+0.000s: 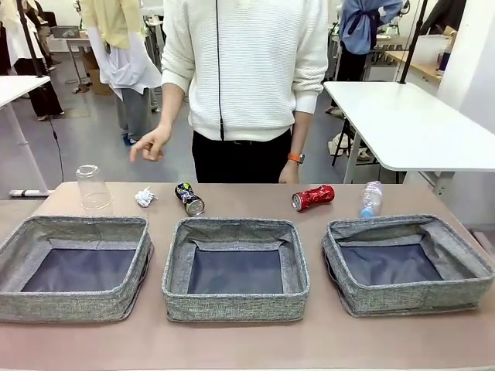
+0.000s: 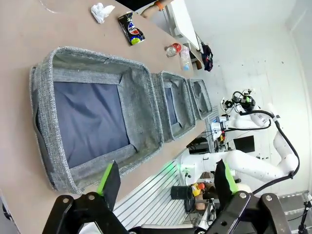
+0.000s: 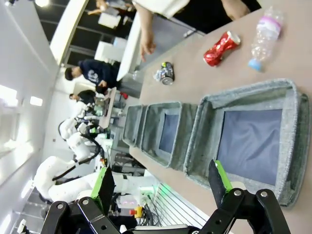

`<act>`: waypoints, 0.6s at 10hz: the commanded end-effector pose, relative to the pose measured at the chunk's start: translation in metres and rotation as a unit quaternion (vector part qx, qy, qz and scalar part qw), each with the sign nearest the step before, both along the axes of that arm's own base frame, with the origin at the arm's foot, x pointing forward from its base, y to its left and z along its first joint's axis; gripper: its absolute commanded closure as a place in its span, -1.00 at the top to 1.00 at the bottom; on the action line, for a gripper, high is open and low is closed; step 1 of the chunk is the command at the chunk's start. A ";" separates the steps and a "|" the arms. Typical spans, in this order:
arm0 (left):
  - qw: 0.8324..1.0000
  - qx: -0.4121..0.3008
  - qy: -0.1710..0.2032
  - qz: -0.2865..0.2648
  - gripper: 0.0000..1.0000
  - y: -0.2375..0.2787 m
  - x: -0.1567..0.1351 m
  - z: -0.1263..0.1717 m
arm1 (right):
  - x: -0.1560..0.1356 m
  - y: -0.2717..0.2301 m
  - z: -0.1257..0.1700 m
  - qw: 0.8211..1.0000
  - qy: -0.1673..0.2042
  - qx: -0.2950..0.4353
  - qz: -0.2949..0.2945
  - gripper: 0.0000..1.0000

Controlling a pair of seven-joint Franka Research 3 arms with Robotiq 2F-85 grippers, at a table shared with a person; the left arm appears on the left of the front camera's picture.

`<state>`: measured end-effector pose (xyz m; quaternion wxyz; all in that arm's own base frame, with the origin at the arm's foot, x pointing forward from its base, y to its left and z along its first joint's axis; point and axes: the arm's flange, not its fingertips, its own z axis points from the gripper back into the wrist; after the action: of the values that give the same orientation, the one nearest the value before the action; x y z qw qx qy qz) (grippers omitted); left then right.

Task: Sort the waste into the appropriate baskets.
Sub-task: Pick up the waste item pointed out by the person.

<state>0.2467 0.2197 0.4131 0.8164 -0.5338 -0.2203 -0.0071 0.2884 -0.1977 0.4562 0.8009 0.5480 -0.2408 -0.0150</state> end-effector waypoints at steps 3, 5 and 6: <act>1.000 -0.007 -0.015 -0.004 1.00 0.002 0.001 0.001 | 0.003 -0.001 0.002 1.000 -0.017 0.003 0.002 1.00; 1.000 -0.007 -0.015 -0.004 1.00 0.002 0.001 0.001 | 0.003 -0.001 0.002 1.000 -0.017 0.003 0.002 1.00; 1.000 -0.007 -0.015 -0.004 1.00 0.002 0.001 0.001 | 0.003 -0.001 0.002 1.000 -0.017 0.003 0.002 1.00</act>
<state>0.2469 0.2194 0.4135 0.8150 -0.5351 -0.2221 -0.0077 0.2876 -0.1979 0.4562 0.8017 0.5471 -0.2403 -0.0147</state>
